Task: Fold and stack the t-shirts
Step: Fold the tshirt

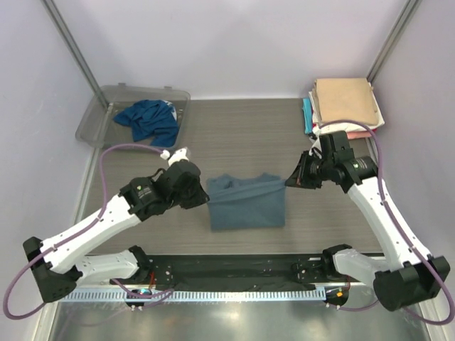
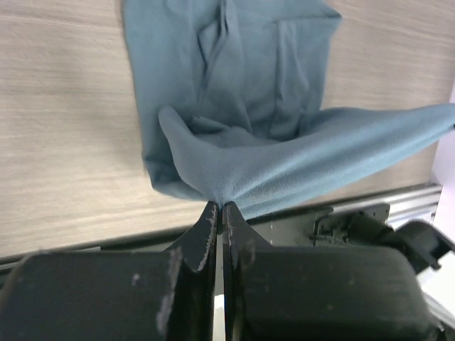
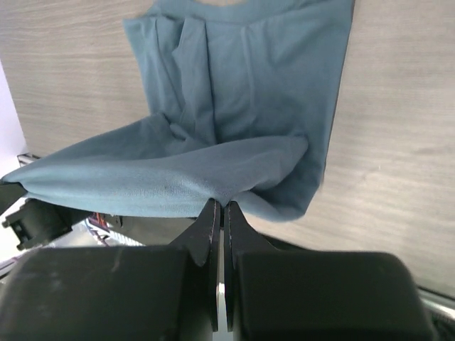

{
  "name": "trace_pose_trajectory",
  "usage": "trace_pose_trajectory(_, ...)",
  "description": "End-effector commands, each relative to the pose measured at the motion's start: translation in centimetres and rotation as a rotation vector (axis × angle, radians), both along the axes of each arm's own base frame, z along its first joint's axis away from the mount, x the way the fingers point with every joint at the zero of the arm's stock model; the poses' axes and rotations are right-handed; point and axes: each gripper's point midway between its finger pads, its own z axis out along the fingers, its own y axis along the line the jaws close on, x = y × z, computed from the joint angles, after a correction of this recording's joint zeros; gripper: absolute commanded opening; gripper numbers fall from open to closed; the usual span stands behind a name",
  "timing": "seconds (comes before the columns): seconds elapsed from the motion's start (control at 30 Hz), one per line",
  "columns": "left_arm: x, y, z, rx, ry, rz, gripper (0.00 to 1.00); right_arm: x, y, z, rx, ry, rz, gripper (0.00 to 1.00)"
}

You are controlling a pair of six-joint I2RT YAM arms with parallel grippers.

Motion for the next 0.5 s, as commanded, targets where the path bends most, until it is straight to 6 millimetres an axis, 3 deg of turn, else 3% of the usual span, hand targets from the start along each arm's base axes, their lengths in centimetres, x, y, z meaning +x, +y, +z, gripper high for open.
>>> trace_pose_trajectory(0.0, 1.7, 2.1, -1.5, 0.094, 0.023, -0.023, 0.0, 4.3, -1.1, 1.4, -0.078, -0.132, -0.04, 0.01)
trace_pose_trajectory(0.07, 2.4, 1.9, -1.8, 0.08, 0.047, -0.039, 0.0, 5.4, -0.8, 1.1, -0.082, -0.125, -0.039, 0.01)
trace_pose_trajectory(0.3, 9.0, 2.1, -3.0, 0.09, 0.079, -0.053, 0.0, 10.3, -0.1, -1.0, -0.112, -0.1, -0.046, 0.01)
trace_pose_trajectory(0.33, 9.6, 1.7, -4.4, 0.1, 0.124, -0.067, 0.0, 11.1, 0.0, -1.8, -0.12, -0.082, -0.048, 0.01)
trace_pose_trajectory(0.47, 12.9, 1.6, -6.5, 0.099, 0.166, -0.077, 0.0, 14.0, 0.0, -4.0, -0.137, -0.058, -0.071, 0.01)
